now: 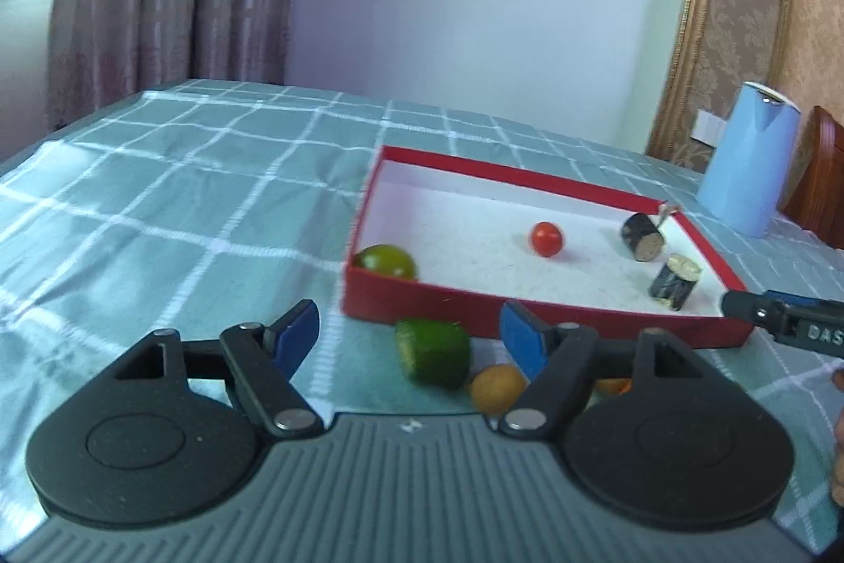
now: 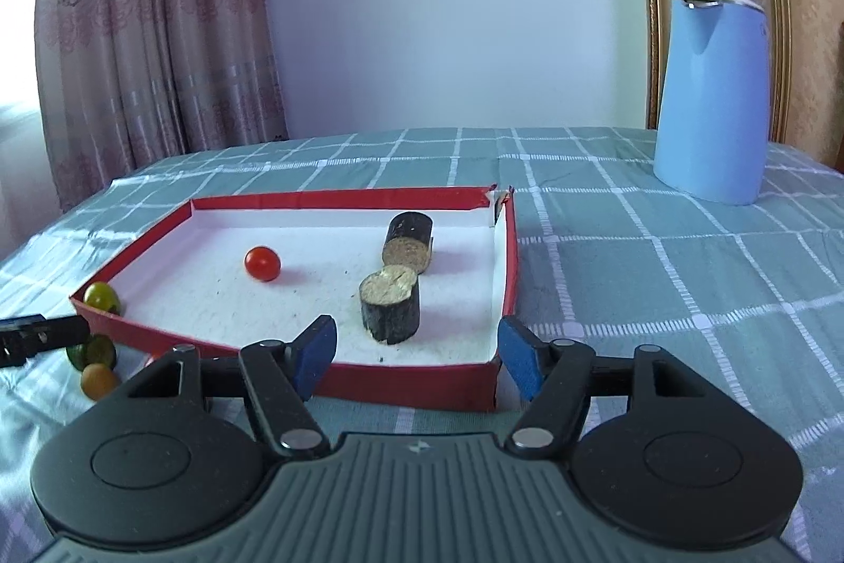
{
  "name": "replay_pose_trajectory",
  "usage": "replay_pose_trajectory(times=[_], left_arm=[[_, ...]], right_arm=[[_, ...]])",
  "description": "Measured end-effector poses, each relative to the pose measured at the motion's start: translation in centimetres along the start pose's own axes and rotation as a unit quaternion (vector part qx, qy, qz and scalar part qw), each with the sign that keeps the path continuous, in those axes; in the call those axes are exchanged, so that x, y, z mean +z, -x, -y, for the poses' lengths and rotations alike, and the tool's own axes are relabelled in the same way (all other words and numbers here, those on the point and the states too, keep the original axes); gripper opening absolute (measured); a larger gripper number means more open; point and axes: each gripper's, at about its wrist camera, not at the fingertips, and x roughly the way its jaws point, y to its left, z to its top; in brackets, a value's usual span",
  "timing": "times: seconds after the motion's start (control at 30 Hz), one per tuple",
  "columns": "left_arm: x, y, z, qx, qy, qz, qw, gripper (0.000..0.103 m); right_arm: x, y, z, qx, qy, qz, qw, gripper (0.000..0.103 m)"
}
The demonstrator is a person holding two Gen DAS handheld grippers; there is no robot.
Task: Organize fruits
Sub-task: 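Withdraw both open tools from the box toward the remaining produce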
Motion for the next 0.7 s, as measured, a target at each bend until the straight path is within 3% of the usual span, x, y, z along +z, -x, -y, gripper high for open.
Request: replay_pose_trajectory(times=[0.37, 0.6, 0.7], left_arm=[[-1.1, 0.1, 1.6, 0.03, -0.067, -0.017, 0.9972, 0.073], [-2.0, 0.8, 4.3, 0.024, -0.114, -0.006, 0.9932, 0.072], [-2.2, 0.3, 4.6, 0.011, -0.113, -0.027, 0.9932, 0.068]], right_arm=[[-1.2, 0.5, 0.1, 0.011, 0.01, -0.018, 1.0, 0.068], [-1.3, 0.6, -0.2, 0.009, 0.015, -0.018, 1.0, 0.068], [-1.3, 0.6, -0.2, 0.01, 0.016, -0.018, 1.0, 0.068]])
